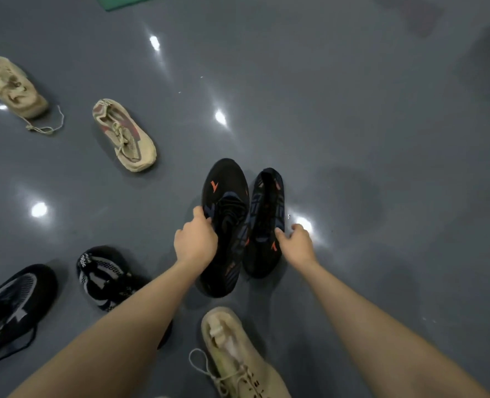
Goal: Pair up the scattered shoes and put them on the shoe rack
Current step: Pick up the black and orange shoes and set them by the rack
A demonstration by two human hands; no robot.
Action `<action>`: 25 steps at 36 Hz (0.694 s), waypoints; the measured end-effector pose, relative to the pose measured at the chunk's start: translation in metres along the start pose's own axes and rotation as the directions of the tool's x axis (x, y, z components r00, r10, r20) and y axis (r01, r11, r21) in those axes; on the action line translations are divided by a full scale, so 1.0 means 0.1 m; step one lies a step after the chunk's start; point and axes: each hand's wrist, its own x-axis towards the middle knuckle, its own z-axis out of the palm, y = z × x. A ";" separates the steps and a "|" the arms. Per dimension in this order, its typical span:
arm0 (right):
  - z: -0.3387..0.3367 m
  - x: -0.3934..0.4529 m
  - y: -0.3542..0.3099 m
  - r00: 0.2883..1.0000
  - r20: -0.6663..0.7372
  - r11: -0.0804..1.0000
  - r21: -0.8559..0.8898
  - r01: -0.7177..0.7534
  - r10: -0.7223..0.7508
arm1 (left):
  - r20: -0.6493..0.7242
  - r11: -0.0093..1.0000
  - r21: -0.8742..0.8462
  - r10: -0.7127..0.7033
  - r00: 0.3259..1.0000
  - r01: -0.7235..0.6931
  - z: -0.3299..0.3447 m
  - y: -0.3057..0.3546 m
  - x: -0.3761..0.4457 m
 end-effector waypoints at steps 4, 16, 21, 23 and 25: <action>0.23 0.21 0.08 1.000 -0.004 0.999 -0.037 0.029 -0.029 | -0.026 1.000 -0.017 0.003 1.000 -0.003 0.27 -0.07 0.19; 0.31 0.12 0.11 0.972 -0.190 0.976 -0.191 0.103 -0.140 | -0.036 0.997 0.069 0.030 0.999 -0.027 0.37 -0.04 0.16; 0.09 0.00 0.04 0.955 -0.239 0.970 -0.207 0.124 -0.173 | -0.047 0.990 0.103 0.106 0.993 -0.101 0.19 0.15 0.19; -0.05 -0.06 -0.03 0.949 -0.261 0.972 -0.199 0.124 -0.175 | -0.060 0.986 0.115 0.130 0.990 -0.122 0.09 0.27 0.18; -0.23 -0.18 -0.11 0.949 -0.273 0.975 -0.197 0.105 -0.158 | -0.052 0.983 0.134 0.138 0.989 -0.130 -0.05 0.41 0.11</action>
